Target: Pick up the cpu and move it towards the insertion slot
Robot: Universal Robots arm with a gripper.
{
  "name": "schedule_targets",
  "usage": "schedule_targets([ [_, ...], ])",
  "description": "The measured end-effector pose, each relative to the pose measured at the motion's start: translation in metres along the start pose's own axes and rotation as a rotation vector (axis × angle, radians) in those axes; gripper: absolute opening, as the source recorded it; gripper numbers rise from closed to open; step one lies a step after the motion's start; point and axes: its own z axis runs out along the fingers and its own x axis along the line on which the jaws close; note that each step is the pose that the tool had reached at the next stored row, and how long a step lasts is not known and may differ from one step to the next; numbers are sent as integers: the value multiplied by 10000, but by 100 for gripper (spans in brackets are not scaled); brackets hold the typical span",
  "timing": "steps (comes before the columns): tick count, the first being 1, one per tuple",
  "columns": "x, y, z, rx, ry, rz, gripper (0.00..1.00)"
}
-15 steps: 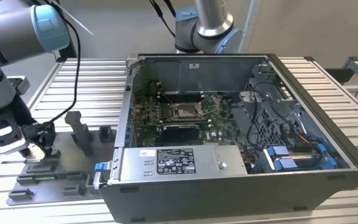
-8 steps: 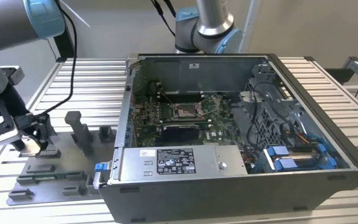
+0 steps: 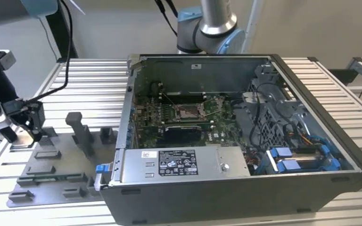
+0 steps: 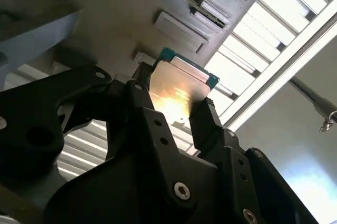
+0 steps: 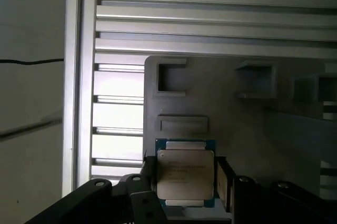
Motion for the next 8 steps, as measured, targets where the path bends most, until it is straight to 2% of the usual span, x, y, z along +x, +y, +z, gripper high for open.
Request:
schedule_targets([
  [8, -2, 11, -364, 0, 1, -1, 0],
])
